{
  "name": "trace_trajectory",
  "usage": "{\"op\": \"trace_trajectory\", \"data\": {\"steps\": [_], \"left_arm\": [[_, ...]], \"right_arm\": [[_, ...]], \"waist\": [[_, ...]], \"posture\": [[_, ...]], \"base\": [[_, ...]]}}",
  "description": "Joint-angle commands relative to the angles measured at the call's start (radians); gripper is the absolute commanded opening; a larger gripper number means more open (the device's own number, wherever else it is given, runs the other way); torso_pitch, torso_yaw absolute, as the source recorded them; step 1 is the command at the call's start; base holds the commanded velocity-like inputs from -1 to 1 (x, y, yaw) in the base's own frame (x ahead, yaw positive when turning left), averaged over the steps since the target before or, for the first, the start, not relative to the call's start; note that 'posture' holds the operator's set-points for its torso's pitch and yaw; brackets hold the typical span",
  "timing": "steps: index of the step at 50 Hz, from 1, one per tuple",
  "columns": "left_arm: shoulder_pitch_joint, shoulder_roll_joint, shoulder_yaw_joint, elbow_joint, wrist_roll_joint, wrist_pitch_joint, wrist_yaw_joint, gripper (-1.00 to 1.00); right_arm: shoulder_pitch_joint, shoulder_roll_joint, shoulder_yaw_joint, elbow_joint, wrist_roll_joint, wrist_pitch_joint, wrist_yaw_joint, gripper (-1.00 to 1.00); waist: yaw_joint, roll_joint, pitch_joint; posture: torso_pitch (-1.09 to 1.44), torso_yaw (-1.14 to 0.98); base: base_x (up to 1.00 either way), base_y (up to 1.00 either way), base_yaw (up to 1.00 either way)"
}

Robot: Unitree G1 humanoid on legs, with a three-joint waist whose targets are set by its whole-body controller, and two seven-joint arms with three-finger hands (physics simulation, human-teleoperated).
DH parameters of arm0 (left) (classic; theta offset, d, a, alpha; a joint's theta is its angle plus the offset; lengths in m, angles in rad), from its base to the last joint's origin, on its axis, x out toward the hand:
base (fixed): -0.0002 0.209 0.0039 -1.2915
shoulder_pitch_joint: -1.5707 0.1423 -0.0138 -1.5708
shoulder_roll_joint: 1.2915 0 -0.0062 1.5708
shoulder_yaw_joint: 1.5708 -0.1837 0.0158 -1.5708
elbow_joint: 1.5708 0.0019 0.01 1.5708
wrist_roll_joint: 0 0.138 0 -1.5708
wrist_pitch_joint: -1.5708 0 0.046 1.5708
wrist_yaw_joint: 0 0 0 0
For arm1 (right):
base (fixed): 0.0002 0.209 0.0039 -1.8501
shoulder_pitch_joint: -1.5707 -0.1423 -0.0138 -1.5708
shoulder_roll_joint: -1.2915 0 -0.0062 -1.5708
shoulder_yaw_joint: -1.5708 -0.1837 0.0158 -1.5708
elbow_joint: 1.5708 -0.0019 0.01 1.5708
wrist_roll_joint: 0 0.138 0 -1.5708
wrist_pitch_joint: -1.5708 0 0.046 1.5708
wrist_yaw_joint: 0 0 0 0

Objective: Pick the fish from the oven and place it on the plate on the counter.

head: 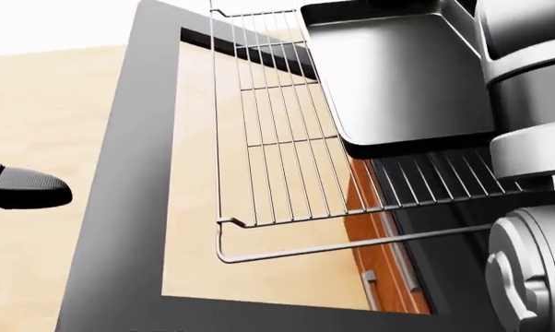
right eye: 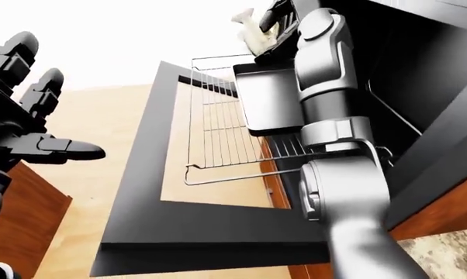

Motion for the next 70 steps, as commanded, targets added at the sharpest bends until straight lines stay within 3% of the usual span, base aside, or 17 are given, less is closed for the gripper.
{"op": "trace_trajectory", "data": {"steps": [1, 8, 11, 13, 14, 24, 29, 34, 35, 37, 39, 44, 53, 56, 63, 66, 70], "left_arm": [[-0.025, 0.012, 0.009, -0.02, -0.001, -0.027, 0.008, 1.0], [-0.033, 0.021, 0.011, -0.018, -0.01, -0.028, 0.012, 1.0], [-0.026, 0.021, 0.019, -0.021, -0.017, -0.036, 0.009, 1.0], [-0.024, 0.022, 0.021, -0.021, -0.02, -0.038, 0.011, 1.0], [-0.024, 0.022, 0.021, -0.025, -0.024, -0.035, 0.012, 1.0], [0.002, 0.025, 0.052, -0.031, -0.045, -0.047, 0.012, 1.0], [0.003, 0.029, 0.052, -0.032, -0.059, -0.05, 0.022, 1.0], [-0.01, 0.037, 0.046, -0.031, -0.072, -0.044, 0.035, 1.0], [-0.003, 0.036, 0.04, -0.029, -0.069, -0.054, 0.036, 1.0], [0.0, 0.038, 0.037, -0.027, -0.069, -0.059, 0.037, 1.0], [-0.014, 0.044, 0.047, -0.038, -0.082, -0.037, 0.041, 1.0], [-0.056, 0.066, 0.04, -0.021, -0.096, -0.023, 0.051, 1.0], [-0.143, 0.116, 0.022, 0.041, -0.119, 0.003, 0.054, 1.0], [-0.172, 0.13, 0.013, 0.082, -0.124, -0.004, 0.052, 1.0], [-0.177, 0.126, 0.002, 0.07, -0.136, 0.001, 0.069, 1.0], [-0.176, 0.126, 0.001, 0.068, -0.138, 0.0, 0.072, 1.0], [-0.186, 0.128, 0.004, 0.06, -0.149, 0.012, 0.08, 1.0]], "right_arm": [[-0.043, -0.011, -0.009, -0.061, -0.003, -0.028, -0.009, -1.0], [-0.039, -0.004, -0.006, -0.118, -0.011, -0.004, 0.011, -1.0], [-0.025, 0.006, -0.005, -0.139, -0.014, -0.002, 0.01, -1.0], [-0.014, 0.012, -0.002, -0.17, -0.019, 0.012, 0.023, -1.0], [-0.011, 0.013, -0.001, -0.183, -0.022, 0.019, 0.029, -1.0], [0.003, 0.041, 0.006, -0.224, -0.04, 0.024, 0.045, -1.0], [0.025, 0.052, 0.006, -0.267, -0.045, 0.041, 0.059, -1.0], [0.05, 0.05, 0.009, -0.31, -0.055, 0.055, 0.08, -1.0], [0.06, 0.052, 0.007, -0.323, -0.055, 0.057, 0.083, -1.0], [0.064, 0.056, -0.004, -0.346, -0.041, 0.082, 0.1, -1.0], [0.061, 0.056, -0.018, -0.394, -0.017, 0.126, 0.117, -1.0], [0.096, 0.038, -0.021, -0.473, 0.014, 0.162, 0.137, -1.0], [0.172, 0.015, -0.021, -0.63, 0.035, 0.227, 0.198, -1.0], [0.192, -0.002, -0.026, -0.688, 0.034, 0.262, 0.231, -1.0], [0.222, -0.016, -0.032, -0.746, 0.03, 0.287, 0.263, -1.0], [0.223, -0.021, -0.036, -0.747, 0.033, 0.286, 0.261, -1.0], [0.234, -0.025, -0.04, -0.751, 0.038, 0.284, 0.26, -1.0]], "waist": [[-0.002, 0.009, -0.053], [-0.012, 0.035, -0.079], [-0.024, 0.0, -0.063], [-0.035, -0.078, -0.073], [-0.035, -0.042, -0.069], [-0.055, -0.055, -0.071], [-0.064, -0.021, -0.046], [-0.059, 0.079, -0.06], [-0.031, 0.035, -0.041], [-0.035, 0.055, -0.091], [-0.043, 0.099, -0.043], [-0.035, 0.054, -0.002], [-0.026, -0.002, -0.017], [-0.019, -0.066, -0.042], [-0.013, 0.033, -0.008], [-0.009, 0.134, -0.024], [-0.023, 0.083, -0.025]], "posture": [[0.01, 0.0], [0.0, 0.0], [0.0, 0.0], [0.0, 0.0], [0.0, 0.0], [0.0, 0.0], [0.0, 0.0], [0.0, 0.0], [0.0, 0.0], [0.0, 0.0], [0.0, 0.0], [0.0, 0.0], [0.0, 0.0], [0.0, 0.0], [0.0, 0.0], [0.0, 0.0], [0.0, 0.0]], "base": [[-0.36, 0.0, 0.0], [-0.5, 0.0, 0.0], [-0.61, 0.01, 0.0], [-0.64, 0.02, 0.0], [-0.63, 0.02, 0.0], [-0.6, 0.29, 0.0], [-0.55, 0.61, 0.0], [-0.56, 0.61, 0.0], [-0.55, 0.61, 0.0], [-0.32, 0.28, 0.0], [0.0, -0.23, -0.5], [0.0, 0.0, -1.0], [0.0, 0.0, -1.0], [0.0, 0.0, -1.0], [0.0, 0.0, -1.0], [0.0, 0.0, -1.0], [0.0, 0.0, -1.0]]}}
